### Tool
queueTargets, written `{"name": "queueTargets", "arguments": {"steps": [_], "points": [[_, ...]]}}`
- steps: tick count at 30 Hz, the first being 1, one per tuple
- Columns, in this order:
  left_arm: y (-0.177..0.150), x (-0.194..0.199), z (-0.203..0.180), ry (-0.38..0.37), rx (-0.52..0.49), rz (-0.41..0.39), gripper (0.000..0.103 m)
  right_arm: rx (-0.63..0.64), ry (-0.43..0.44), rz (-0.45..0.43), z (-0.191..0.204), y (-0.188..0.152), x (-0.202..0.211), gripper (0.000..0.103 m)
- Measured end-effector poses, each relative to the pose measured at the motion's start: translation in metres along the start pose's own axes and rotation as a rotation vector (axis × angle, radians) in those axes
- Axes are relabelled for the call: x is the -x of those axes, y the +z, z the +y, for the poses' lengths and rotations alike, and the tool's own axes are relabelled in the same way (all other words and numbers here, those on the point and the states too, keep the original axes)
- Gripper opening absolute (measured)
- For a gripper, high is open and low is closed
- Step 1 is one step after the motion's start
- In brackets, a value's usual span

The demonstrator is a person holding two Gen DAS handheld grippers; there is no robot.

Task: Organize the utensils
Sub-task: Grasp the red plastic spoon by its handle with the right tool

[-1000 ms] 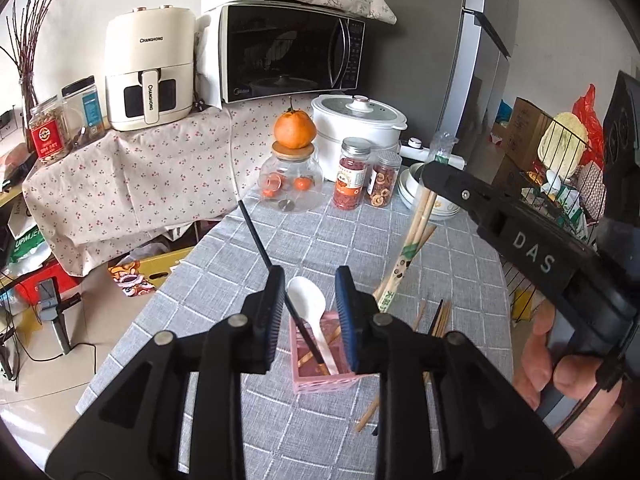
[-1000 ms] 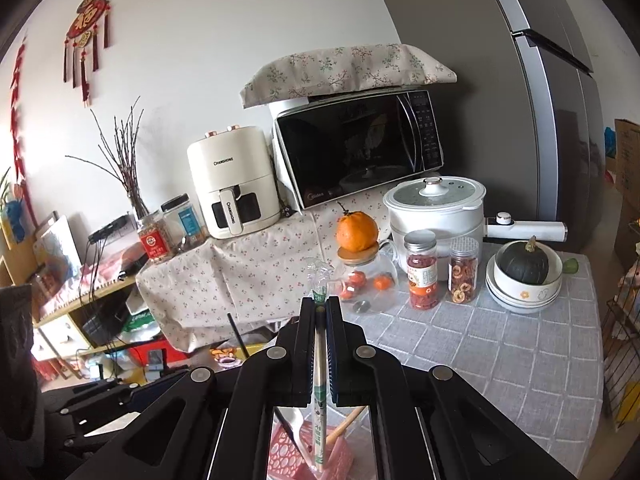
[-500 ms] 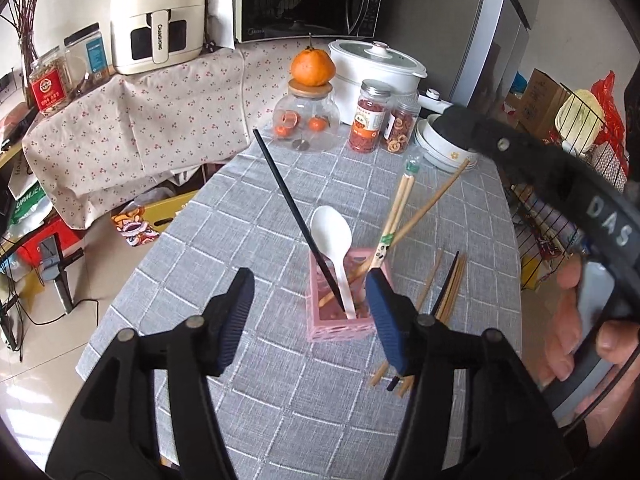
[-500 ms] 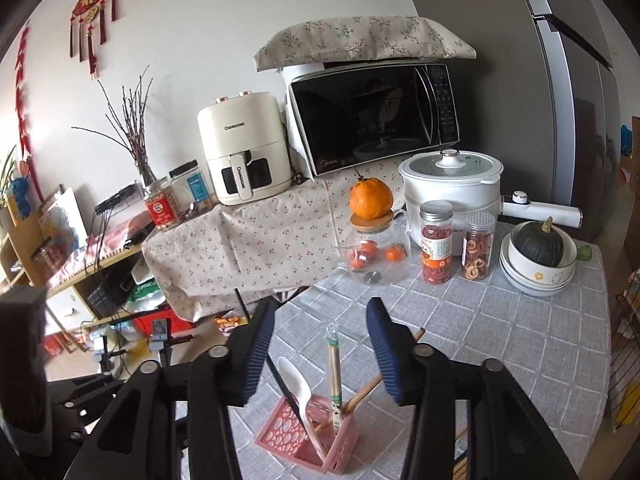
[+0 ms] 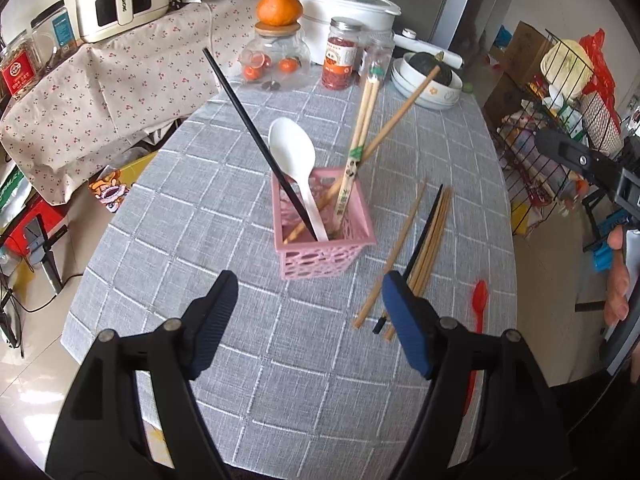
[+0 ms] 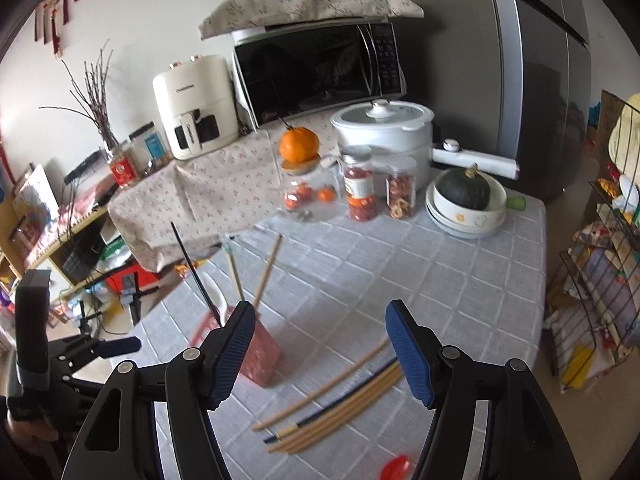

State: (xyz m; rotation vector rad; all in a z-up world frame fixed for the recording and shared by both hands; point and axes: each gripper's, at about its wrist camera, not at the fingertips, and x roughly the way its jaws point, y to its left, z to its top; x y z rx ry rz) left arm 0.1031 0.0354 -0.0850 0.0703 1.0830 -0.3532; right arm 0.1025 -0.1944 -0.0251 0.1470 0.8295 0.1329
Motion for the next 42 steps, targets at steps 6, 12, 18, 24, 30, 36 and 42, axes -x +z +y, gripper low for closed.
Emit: {"name": "queueTargets", "arguments": {"steps": [6, 12, 18, 24, 30, 36, 42], "points": [[-0.010, -0.012, -0.011, -0.015, -0.009, 0.069, 0.075, -0.034, -0.109, 0.246, -0.034, -0.042, -0.022, 0.073], [-0.016, -0.020, -0.031, -0.026, -0.056, 0.113, 0.075, -0.177, -0.090, 0.445, -0.070, -0.084, -0.044, 0.073], [-0.021, -0.031, -0.046, -0.001, -0.091, 0.155, 0.075, -0.232, -0.111, 0.581, -0.088, -0.115, -0.065, 0.073], [-0.024, -0.039, -0.054, -0.005, -0.097, 0.189, 0.075, -0.207, -0.128, 0.643, -0.086, -0.127, -0.083, 0.073], [-0.023, -0.041, -0.058, 0.001, -0.115, 0.192, 0.075, -0.172, -0.080, 0.705, -0.072, -0.139, -0.102, 0.071], [-0.020, -0.039, -0.059, -0.021, -0.102, 0.182, 0.075, -0.096, -0.120, 0.695, -0.060, -0.141, -0.110, 0.039], [-0.014, -0.037, -0.075, -0.059, -0.112, 0.169, 0.065, -0.073, -0.126, 0.679, -0.060, -0.139, -0.109, 0.012]]}}
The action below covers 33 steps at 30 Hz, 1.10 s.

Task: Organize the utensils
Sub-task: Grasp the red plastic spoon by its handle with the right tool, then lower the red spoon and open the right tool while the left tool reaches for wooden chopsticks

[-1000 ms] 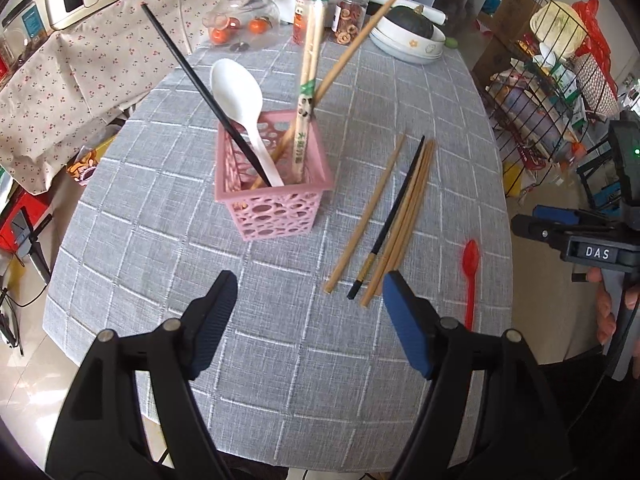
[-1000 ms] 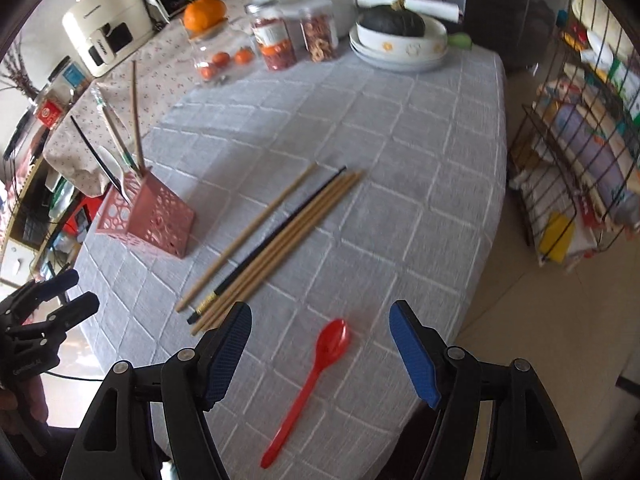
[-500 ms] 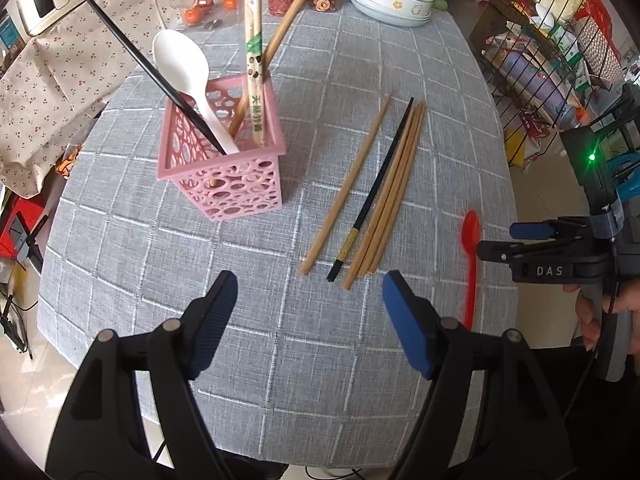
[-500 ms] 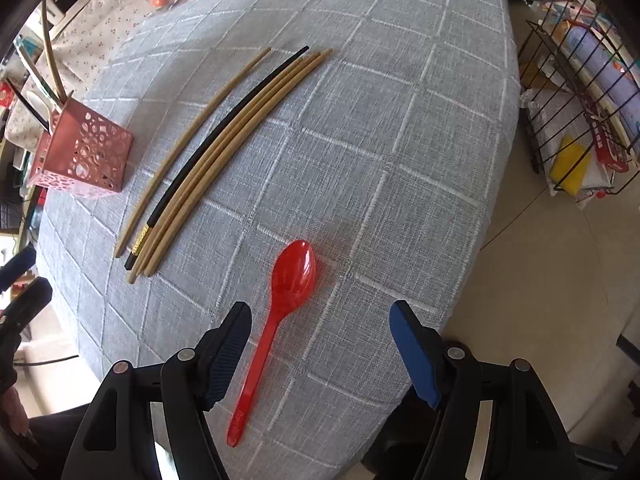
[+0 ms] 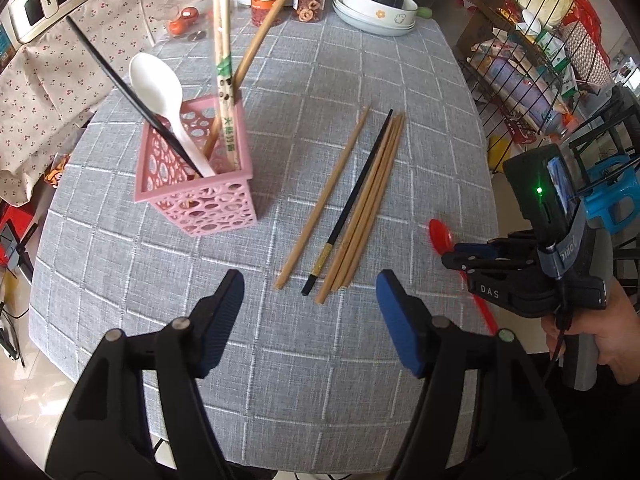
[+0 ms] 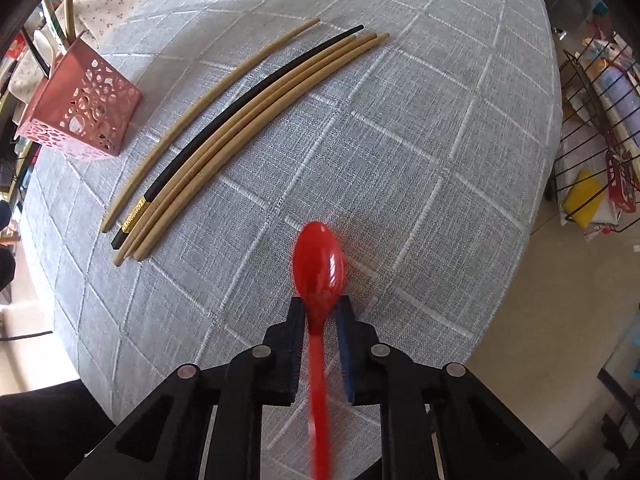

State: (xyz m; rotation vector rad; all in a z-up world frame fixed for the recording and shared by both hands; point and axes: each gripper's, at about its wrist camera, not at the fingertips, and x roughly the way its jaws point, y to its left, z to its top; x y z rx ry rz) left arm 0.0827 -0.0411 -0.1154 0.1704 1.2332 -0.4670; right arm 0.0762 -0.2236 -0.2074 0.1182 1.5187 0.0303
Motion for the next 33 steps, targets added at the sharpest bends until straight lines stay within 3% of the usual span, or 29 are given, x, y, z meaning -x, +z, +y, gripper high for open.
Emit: {"name": "queueTargets", "arguments": {"steps": [3, 12, 17, 23, 28, 33], "points": [[0.005, -0.004, -0.015, -0.009, -0.035, -0.003, 0.049, -0.028, 0.026, -0.020, -0.009, 0.002, 0.008, 0.007], [0.047, -0.039, -0.062, 0.027, -0.098, 0.009, 0.022, -0.126, 0.134, -0.065, -0.051, 0.011, 0.029, 0.005], [0.082, -0.068, -0.072, 0.074, -0.085, 0.022, 0.019, -0.160, 0.193, -0.049, -0.071, 0.025, 0.034, 0.007], [0.119, -0.101, -0.067, 0.126, -0.054, 0.034, 0.017, -0.205, 0.225, -0.012, -0.093, 0.029, 0.033, 0.038], [0.129, -0.132, -0.065, 0.149, -0.096, 0.068, 0.017, -0.201, 0.219, -0.011, -0.086, 0.029, 0.026, 0.043], [0.129, -0.152, -0.056, 0.149, -0.076, 0.107, 0.016, -0.177, 0.223, 0.002, -0.080, 0.026, 0.024, 0.043]]}}
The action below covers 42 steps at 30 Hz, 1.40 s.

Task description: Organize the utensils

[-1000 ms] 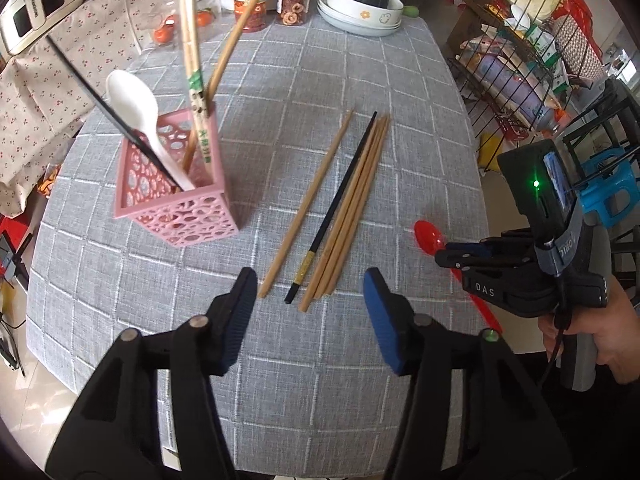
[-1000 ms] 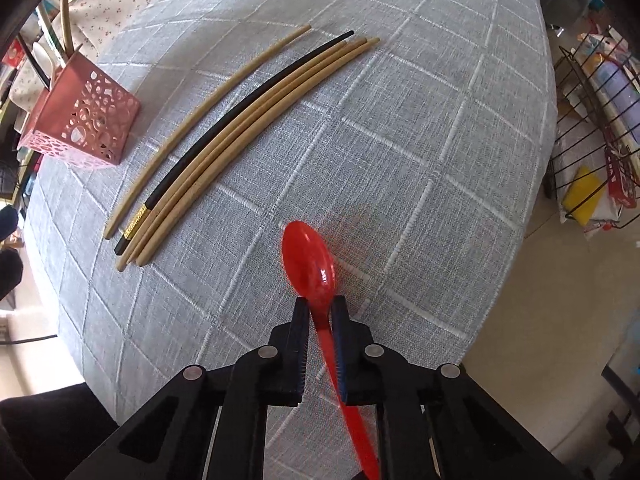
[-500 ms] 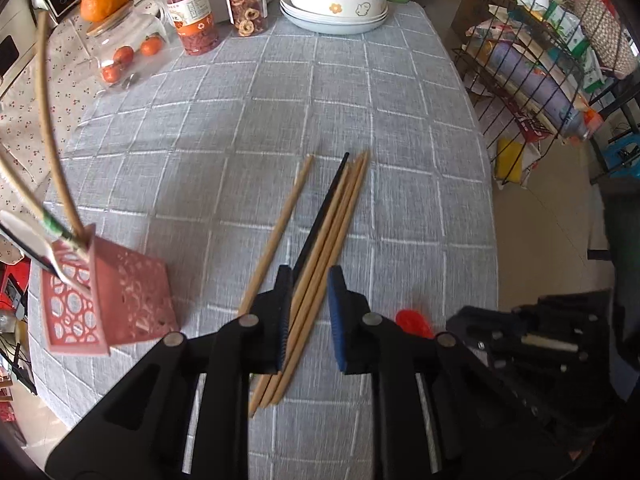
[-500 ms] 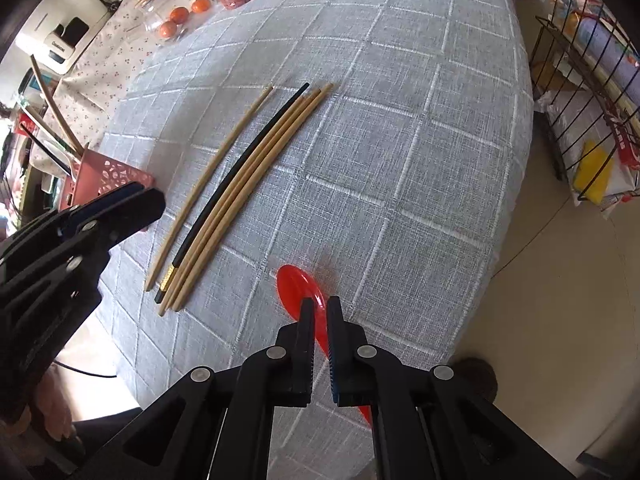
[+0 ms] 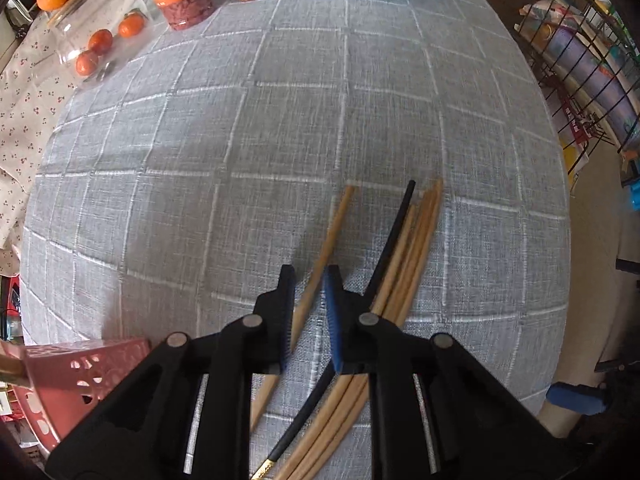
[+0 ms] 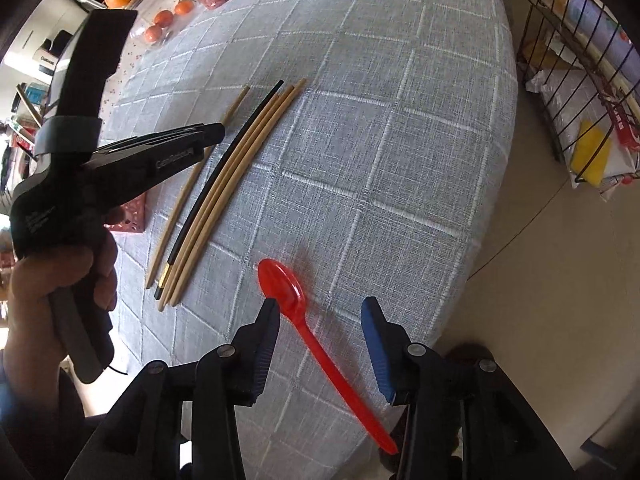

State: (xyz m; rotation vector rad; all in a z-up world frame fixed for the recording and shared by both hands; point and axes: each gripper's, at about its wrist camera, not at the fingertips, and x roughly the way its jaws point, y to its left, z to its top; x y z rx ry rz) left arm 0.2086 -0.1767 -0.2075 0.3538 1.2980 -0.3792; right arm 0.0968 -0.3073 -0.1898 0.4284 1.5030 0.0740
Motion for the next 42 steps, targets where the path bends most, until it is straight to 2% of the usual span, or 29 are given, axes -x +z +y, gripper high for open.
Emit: {"name": "queueTargets", "arguments": {"steps": [3, 6, 8, 17, 27, 32, 34, 42], "points": [[-0.003, 0.002, 0.000, -0.025, -0.013, -0.032, 0.011, 0.008, -0.001, 0.000, 0.003, -0.001, -0.001, 0.044], [-0.009, 0.011, -0.006, 0.017, -0.072, -0.050, 0.007, 0.010, -0.008, 0.004, 0.004, -0.001, -0.003, 0.044], [-0.015, 0.021, -0.008, 0.029, -0.106, -0.071, 0.007, 0.012, -0.014, 0.008, 0.006, -0.001, -0.005, 0.044], [-0.052, 0.088, -0.002, 0.028, -0.141, -0.177, 0.007, 0.086, -0.056, 0.019, 0.031, -0.002, -0.018, 0.044], [-0.098, 0.155, 0.016, 0.024, -0.195, -0.267, 0.007, 0.257, -0.196, 0.065, 0.072, -0.006, -0.050, 0.043], [-0.122, 0.169, 0.028, 0.013, -0.176, -0.336, 0.007, 0.273, -0.251, 0.057, 0.082, -0.007, -0.058, 0.041], [-0.126, 0.173, 0.033, 0.007, -0.162, -0.337, 0.007, 0.286, -0.257, 0.045, 0.086, -0.009, -0.060, 0.028], [-0.133, 0.195, 0.056, -0.023, -0.100, -0.395, 0.007, 0.294, -0.274, -0.007, 0.106, -0.016, -0.050, 0.028]]}}
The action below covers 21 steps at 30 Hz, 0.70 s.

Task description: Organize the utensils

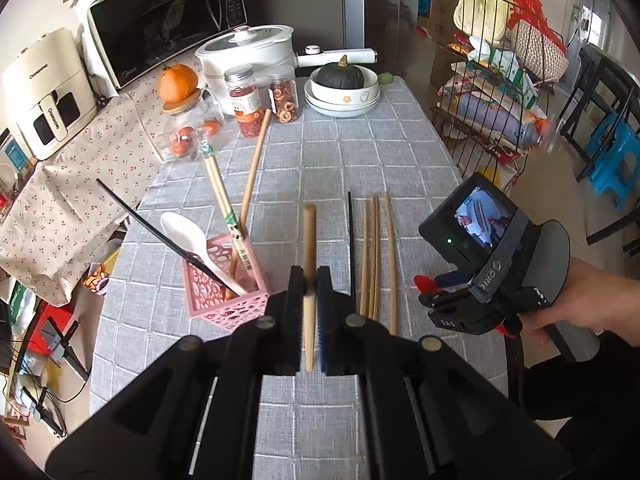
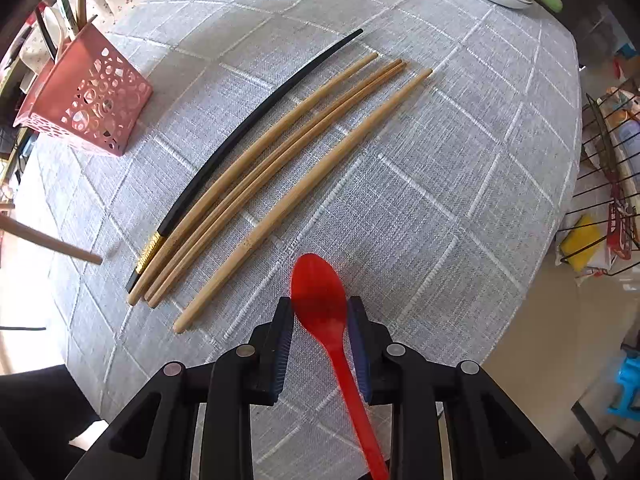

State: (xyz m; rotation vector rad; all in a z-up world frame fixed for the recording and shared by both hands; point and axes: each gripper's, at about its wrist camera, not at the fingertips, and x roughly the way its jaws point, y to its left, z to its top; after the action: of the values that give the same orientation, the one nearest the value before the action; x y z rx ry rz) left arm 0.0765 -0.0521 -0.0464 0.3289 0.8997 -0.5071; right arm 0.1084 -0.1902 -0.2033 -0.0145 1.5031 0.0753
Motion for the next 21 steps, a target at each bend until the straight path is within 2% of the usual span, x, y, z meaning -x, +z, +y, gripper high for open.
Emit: {"name": "queueTargets", "arguments": {"steps": [6, 12, 16, 21], "points": [[-0.002, 0.027, 0.017, -0.011, 0.036, -0.060, 0.007, -0.060, 0.058, -0.120, 0.008, -0.001, 0.042, 0.027], [0.008, 0.063, 0.034, -0.005, 0.085, -0.184, 0.007, -0.101, 0.123, -0.266, 0.006, 0.003, 0.089, 0.027], [0.012, 0.078, 0.044, 0.046, 0.107, -0.272, 0.007, -0.118, 0.160, -0.365, 0.003, 0.005, 0.116, 0.027], [0.014, 0.088, 0.060, 0.095, 0.163, -0.360, 0.007, -0.119, 0.195, -0.437, 0.003, 0.011, 0.137, 0.027]]}}
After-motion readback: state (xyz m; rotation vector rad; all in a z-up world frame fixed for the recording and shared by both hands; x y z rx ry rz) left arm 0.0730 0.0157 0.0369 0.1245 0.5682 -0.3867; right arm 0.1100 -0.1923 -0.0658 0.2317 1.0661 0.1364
